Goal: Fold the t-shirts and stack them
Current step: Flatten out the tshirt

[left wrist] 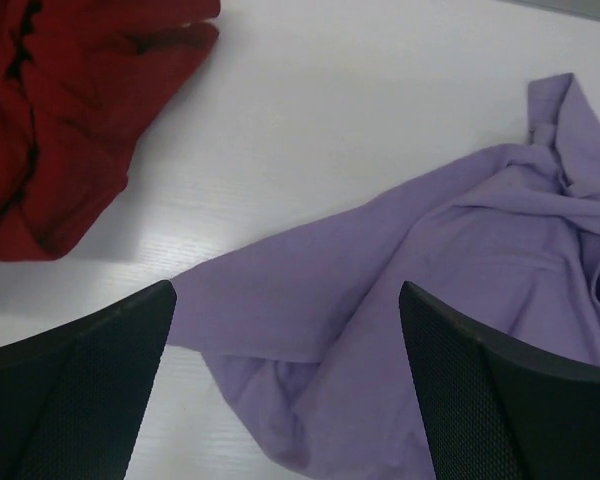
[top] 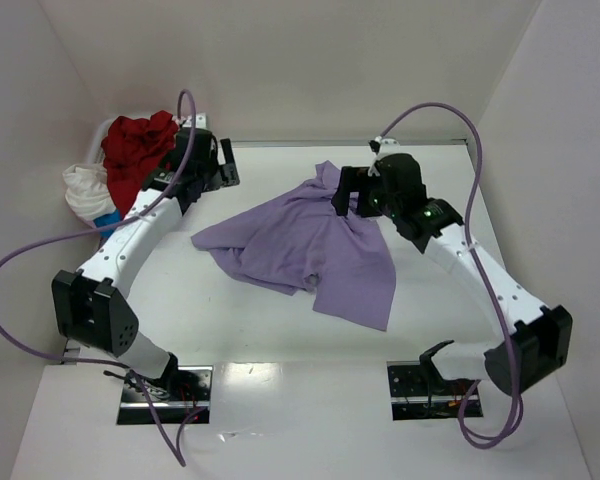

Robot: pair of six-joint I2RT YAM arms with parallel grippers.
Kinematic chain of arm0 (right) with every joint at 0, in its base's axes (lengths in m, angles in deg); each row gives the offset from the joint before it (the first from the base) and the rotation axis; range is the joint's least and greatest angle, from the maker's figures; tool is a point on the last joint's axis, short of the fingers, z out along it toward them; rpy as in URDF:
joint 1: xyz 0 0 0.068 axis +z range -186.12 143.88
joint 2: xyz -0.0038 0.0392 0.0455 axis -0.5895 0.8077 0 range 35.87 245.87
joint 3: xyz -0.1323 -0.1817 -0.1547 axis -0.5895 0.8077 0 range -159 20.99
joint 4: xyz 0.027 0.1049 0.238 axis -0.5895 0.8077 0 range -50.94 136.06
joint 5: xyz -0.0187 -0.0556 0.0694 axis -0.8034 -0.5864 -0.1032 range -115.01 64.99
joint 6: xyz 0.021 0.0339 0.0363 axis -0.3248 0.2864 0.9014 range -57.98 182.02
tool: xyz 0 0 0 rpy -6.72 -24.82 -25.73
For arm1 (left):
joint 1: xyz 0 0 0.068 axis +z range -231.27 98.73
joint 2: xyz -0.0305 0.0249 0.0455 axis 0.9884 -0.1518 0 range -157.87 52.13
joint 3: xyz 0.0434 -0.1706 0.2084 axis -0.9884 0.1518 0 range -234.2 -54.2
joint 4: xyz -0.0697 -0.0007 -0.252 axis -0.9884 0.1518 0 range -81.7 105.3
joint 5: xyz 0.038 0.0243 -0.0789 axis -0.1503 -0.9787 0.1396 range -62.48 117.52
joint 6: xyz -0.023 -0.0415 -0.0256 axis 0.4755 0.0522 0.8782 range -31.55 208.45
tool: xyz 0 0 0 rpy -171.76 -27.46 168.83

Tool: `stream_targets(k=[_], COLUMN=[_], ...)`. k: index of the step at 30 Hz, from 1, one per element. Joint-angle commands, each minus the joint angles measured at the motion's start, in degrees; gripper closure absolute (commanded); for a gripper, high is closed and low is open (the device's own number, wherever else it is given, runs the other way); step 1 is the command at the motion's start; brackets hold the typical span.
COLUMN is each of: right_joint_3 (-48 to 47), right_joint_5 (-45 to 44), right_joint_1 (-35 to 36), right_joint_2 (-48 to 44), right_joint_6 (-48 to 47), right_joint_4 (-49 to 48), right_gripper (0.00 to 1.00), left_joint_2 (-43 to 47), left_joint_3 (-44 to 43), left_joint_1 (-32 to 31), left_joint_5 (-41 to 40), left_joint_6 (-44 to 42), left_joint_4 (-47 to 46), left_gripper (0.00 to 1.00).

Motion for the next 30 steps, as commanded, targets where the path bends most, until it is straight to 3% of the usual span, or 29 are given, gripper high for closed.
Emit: stream_targets(k=[1, 9, 14, 18, 23, 30], right_joint_3=[-6.2, -9.0, -9.0, -9.0, -11.6, -19.2], right_joint_5=[-2.1, -2.6, -2.6, -2.6, -3.9, -12.2], right_joint_1=[0.0, 0.0, 0.0, 0.0, 0.0, -0.5], right_joint_2=[4.4, 12.6, 14.5, 17.5, 24.4, 36.1], right_joint_6=[-3.1, -3.1, -2.5, -2.5, -4.0, -5.8], right_joint_4=[-5.9, -7.7, -8.4, -9.4, -10.7, -7.2], right_gripper=[0.00, 0.00, 0.00, 0.00, 0.00, 0.00], left_joint_2=[2.2, 4.8, 8.6, 9.9, 6.4, 2.4], left_joint_3=[2.9, 15.2, 22.5, 27.0, 28.9, 29.4], left_joint_1=[0.3, 8.1, 11.5, 13.7, 15.1, 16.2], left_joint_5=[3.8, 13.3, 14.5, 16.2, 17.9, 20.1], left_joint_6=[5.1, 12.7, 16.6, 21.0, 23.0, 23.0], left_joint_4=[-1.4, 1.6, 1.0, -4.1, -8.4, -10.1], left_gripper=[0.00, 0.00, 0.00, 0.00, 0.01, 0.04])
